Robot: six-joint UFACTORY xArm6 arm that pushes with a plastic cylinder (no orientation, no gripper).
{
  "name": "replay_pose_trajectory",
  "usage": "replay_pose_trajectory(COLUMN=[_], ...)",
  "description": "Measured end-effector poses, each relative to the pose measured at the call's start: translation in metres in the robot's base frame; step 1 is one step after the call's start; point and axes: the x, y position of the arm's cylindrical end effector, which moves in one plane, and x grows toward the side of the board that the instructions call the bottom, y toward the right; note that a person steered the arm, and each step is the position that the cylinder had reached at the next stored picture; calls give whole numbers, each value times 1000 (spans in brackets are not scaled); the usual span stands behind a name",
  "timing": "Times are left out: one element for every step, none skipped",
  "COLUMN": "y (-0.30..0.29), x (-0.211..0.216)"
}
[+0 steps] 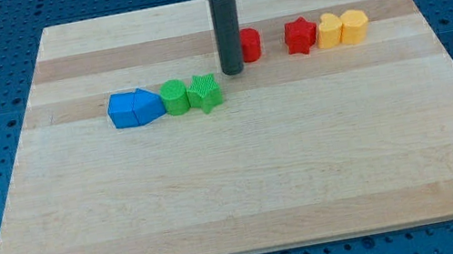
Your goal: Push red circle closer to red star
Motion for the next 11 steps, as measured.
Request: replay_pose_trajectory(y=[-12,-12,-12,-11,-10,-6,-1,6,14,21,28], x=[-10,-36,-43,-43,-43,-43,-43,-43,-43,-43,-43])
